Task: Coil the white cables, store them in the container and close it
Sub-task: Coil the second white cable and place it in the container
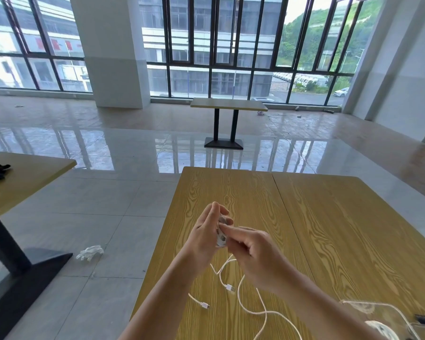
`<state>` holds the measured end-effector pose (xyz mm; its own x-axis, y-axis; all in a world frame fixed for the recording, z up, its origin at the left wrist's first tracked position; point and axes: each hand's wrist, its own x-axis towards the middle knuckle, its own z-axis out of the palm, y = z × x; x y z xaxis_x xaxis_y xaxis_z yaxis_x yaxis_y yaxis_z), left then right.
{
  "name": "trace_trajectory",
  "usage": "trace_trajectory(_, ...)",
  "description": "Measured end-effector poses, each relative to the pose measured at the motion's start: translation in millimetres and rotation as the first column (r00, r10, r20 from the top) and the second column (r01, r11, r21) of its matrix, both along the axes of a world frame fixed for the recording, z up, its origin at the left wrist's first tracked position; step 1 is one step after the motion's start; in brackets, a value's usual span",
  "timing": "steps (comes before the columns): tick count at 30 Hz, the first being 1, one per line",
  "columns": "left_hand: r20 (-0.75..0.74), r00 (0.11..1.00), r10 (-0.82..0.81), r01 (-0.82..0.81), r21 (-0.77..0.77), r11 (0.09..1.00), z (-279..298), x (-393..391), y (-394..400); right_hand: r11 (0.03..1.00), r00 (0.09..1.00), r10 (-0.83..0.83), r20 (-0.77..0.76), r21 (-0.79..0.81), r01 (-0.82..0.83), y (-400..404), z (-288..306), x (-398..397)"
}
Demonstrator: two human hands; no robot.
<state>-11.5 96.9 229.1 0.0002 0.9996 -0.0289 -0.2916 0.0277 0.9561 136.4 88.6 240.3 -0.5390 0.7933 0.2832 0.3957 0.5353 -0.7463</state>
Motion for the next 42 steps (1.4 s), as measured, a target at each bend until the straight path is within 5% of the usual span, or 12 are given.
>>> trace_trajectory(2, 0.066, 0.998, -0.024, 0.024, -0.008, 1.000, 0.0, 1.9, -1.8, 0.981, 0.999, -0.007, 0.039, 0.193, -0.001, 1.9, -5.2, 0.1)
trace_trajectory(8, 0.264, 0.964, -0.010, 0.017, -0.026, 1.000, -5.5, 3.4, -2.5, 0.908, 0.998, -0.043, 0.056, 0.419, 0.016, 5.8, -13.0, -2.0)
trace_trajectory(18, 0.456, 0.874, 0.166, -0.142, -0.087, 0.986, -4.9, -10.3, 2.3, 0.929, 0.981, -0.026, 0.192, 0.367, -0.047, 8.6, -8.3, 18.6)
trace_trajectory(23, 0.462, 0.873, 0.155, -0.142, -0.063, 0.988, -2.9, -8.3, 0.2, 0.984, 0.964, -0.051, 0.262, 0.180, 0.003, 16.4, -5.9, 34.1)
trace_trajectory(26, 0.490, 0.863, 0.120, -0.123, -0.026, 0.992, 0.4, -5.0, -0.4, 0.992, 0.983, -0.086, 0.165, -0.078, 0.100, 16.6, -2.5, 35.8)
trace_trajectory(32, 0.496, 0.861, 0.111, -0.151, 0.042, 0.988, 8.3, 3.2, -0.3, 0.746, 0.933, -0.340, -0.116, -0.638, 0.192, 10.9, 1.8, 26.6)
trace_trajectory(38, 0.390, 0.908, 0.150, -0.191, 0.068, 0.979, 11.2, 8.4, -7.2, 0.564, 0.844, -0.464, -0.267, -0.824, 0.050, 8.0, 1.8, 16.5)
trace_trajectory(42, 0.327, 0.936, 0.130, -0.176, 0.115, 0.978, 10.7, 11.6, -8.7, 0.551, 0.794, -0.519, -0.316, -0.834, 0.028, 6.4, 0.3, 11.0)
